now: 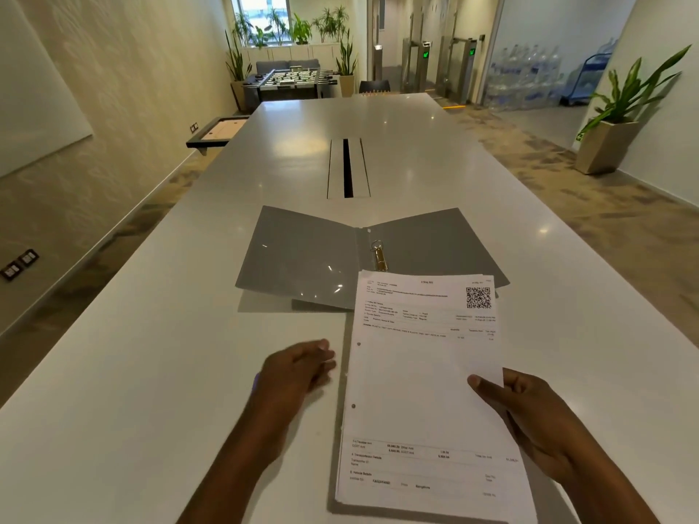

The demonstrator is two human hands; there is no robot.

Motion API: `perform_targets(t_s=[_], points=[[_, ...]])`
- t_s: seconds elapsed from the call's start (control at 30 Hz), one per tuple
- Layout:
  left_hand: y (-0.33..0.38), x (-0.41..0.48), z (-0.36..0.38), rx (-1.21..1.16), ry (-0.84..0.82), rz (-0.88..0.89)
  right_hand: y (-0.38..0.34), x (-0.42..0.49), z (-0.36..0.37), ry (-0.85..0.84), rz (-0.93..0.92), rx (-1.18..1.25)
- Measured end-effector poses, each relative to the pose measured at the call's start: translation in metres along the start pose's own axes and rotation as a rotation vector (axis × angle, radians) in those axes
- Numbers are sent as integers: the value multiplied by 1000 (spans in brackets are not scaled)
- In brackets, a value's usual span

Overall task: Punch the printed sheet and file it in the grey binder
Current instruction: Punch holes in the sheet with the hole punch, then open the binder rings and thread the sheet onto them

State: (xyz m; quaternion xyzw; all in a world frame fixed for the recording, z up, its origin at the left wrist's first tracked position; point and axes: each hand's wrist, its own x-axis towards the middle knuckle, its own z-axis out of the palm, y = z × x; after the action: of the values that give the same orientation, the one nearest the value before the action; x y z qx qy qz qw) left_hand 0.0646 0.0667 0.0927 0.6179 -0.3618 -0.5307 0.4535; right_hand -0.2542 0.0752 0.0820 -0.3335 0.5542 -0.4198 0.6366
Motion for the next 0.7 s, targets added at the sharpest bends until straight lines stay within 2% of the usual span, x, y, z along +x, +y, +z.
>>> perform_targets(t_s=[0.1, 0.17, 0.4, 0.7], points=[[3, -3, 21, -58, -220, -30, -18, 1, -7, -12, -73, -45], [7, -2, 30, -51, -252, -19, -32, 3, -12, -6, -129, -83], [19, 14, 62, -14, -202, 72, -69, 14, -25, 10, -238, -118], [32, 49, 96, -73, -118, 111, -81, 63, -42, -37, -132, 35]])
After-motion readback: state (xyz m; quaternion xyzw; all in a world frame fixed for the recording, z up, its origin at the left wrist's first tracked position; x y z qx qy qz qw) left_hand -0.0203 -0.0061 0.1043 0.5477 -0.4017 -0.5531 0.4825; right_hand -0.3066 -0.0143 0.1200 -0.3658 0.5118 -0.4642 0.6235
